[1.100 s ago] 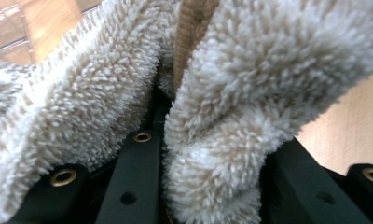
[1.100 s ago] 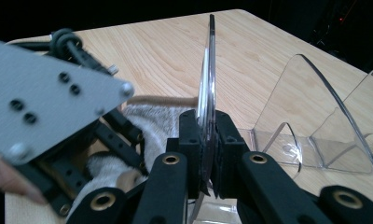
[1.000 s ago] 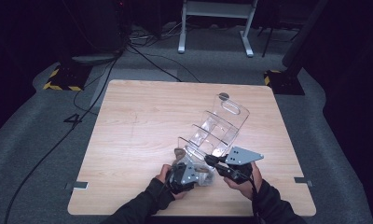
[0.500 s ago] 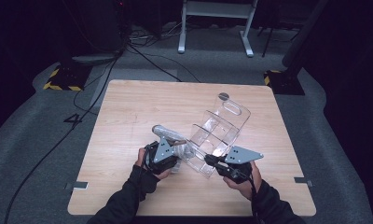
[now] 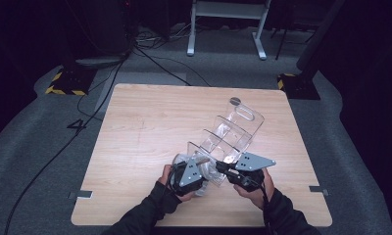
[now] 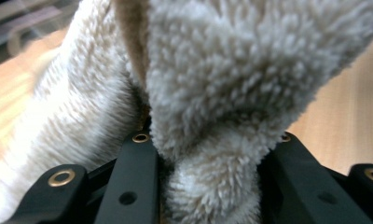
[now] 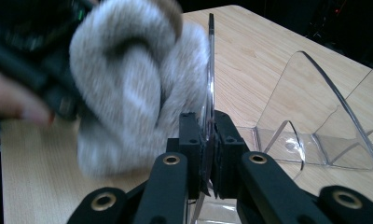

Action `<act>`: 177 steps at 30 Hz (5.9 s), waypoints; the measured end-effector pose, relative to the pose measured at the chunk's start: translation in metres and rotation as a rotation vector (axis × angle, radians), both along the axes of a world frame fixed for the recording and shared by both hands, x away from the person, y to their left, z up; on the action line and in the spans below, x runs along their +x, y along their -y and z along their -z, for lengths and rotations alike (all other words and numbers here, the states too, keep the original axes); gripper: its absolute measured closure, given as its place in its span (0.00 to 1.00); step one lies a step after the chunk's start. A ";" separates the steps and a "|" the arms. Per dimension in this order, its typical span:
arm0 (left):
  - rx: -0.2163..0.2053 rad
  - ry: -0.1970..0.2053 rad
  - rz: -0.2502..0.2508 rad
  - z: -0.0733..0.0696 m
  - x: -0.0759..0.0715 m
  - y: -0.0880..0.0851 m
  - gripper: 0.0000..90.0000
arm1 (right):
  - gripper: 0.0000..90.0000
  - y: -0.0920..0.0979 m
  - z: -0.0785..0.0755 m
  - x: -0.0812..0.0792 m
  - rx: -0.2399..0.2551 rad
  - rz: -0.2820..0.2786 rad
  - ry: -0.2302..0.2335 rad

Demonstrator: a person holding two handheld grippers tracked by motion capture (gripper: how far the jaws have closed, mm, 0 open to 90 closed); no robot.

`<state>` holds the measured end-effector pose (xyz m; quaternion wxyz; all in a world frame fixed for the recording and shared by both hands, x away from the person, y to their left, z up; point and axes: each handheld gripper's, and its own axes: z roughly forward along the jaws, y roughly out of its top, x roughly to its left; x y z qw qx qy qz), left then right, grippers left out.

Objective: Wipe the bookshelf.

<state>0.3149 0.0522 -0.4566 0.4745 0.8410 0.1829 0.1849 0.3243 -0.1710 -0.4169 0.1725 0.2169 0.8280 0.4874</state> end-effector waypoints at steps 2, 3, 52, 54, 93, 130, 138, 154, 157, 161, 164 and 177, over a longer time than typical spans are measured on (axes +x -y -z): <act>0.025 -0.016 0.029 0.005 -0.001 0.005 0.77 | 0.94 0.000 0.000 0.000 0.002 -0.001 -0.003; 0.053 -0.025 0.045 0.011 -0.002 0.010 0.77 | 0.94 0.000 0.000 0.000 0.002 -0.001 -0.003; 0.117 -0.043 0.008 0.023 0.002 -0.010 0.77 | 0.91 -0.002 -0.001 -0.007 0.002 0.011 -0.006; 0.113 -0.058 0.002 0.026 0.004 -0.013 0.77 | 0.88 0.002 -0.003 -0.009 0.000 0.003 -0.002; 0.120 -0.132 0.218 0.032 -0.026 0.028 0.75 | 0.73 0.094 0.056 0.098 -0.041 0.242 -0.111; 0.270 -0.064 -0.340 0.019 0.010 -0.011 0.76 | 0.56 0.083 0.018 0.011 -0.027 0.147 -0.042; 0.287 -0.087 -0.324 0.026 0.019 -0.009 0.77 | 0.47 0.110 0.026 0.037 -0.047 0.324 -0.006; 0.320 -0.077 -0.268 0.029 0.033 -0.004 0.74 | 0.56 0.091 0.049 0.057 -0.026 0.268 -0.070; 0.344 -0.080 -0.250 0.029 0.037 -0.001 0.74 | 0.56 0.090 0.049 0.053 -0.022 0.239 -0.072; 0.367 -0.083 -0.266 0.033 0.044 0.003 0.74 | 0.57 0.082 0.051 0.047 -0.047 0.186 -0.070; 0.402 -0.088 -0.284 0.033 0.046 0.007 0.75 | 0.56 0.077 0.050 0.044 -0.076 0.189 -0.056; 0.389 -0.220 -0.010 0.019 0.042 -0.008 0.77 | 0.50 0.082 0.047 0.043 -0.036 0.208 -0.052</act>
